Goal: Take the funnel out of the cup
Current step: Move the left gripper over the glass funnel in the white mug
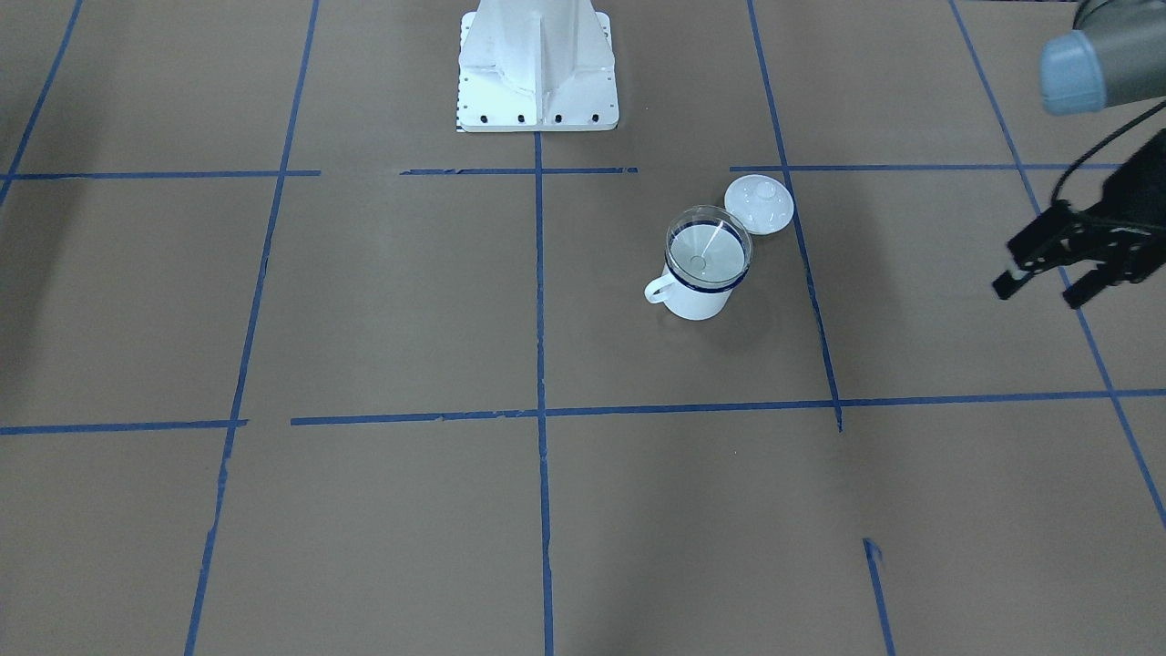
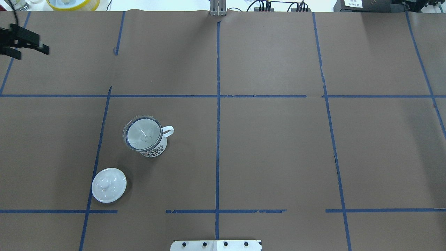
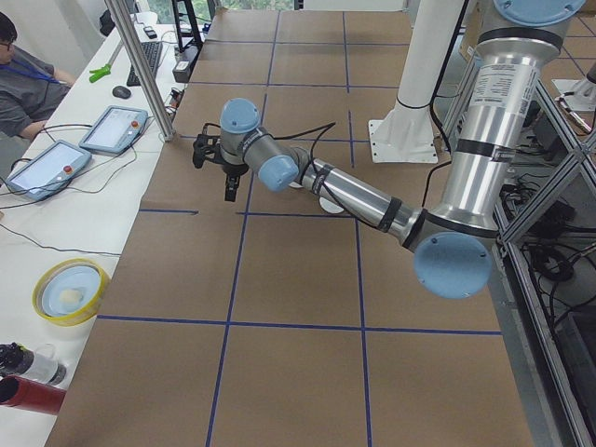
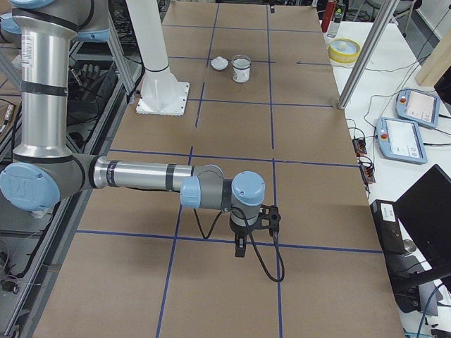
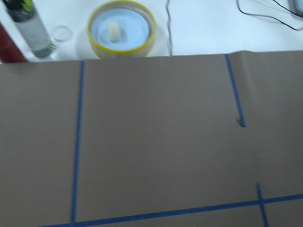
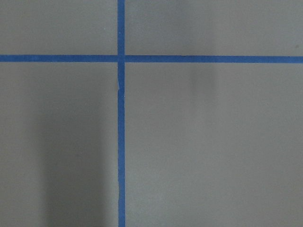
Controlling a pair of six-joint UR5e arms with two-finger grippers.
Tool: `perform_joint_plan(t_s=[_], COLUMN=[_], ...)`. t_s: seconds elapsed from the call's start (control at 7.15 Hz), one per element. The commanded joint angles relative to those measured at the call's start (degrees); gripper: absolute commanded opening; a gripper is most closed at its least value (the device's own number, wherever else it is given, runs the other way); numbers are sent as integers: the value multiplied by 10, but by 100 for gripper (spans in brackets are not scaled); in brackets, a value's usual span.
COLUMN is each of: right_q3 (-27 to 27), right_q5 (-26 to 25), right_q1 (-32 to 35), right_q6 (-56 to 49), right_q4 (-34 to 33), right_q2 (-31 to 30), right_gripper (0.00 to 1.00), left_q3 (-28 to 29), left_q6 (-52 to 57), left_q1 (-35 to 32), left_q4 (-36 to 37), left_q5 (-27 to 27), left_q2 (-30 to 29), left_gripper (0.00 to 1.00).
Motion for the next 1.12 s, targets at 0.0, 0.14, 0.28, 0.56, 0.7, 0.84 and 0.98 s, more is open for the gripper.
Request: perform_joint_plan(t_s=[0.0, 0.14, 0.28, 0.56, 0.7, 0.84, 0.98], right_q3=[0, 0, 0, 0, 0, 0, 0], right_q5=[0, 0, 0, 0, 0, 0, 0], right_q1=[0, 0, 0, 0, 0, 0, 0], right_q6=[0, 0, 0, 0, 0, 0, 0], right_q4=[0, 0, 0, 0, 0, 0, 0], right_q2=[0, 0, 0, 0, 0, 0, 0], right_gripper=[100, 100, 100, 100, 100, 100, 100], left_q3=[-10, -11, -8, 6, 9, 9, 10], left_q6=[-124, -128, -169, -221, -221, -221, -220], left_q1=[113, 152, 186, 288, 296, 307, 316], left_q4=[147, 240, 261, 248, 234, 233, 232], left_q5=[68, 100, 113, 199, 198, 196, 196], left_q2=[-127, -190, -205, -204, -199, -199, -193], left_gripper=[100, 100, 100, 100, 100, 100, 99])
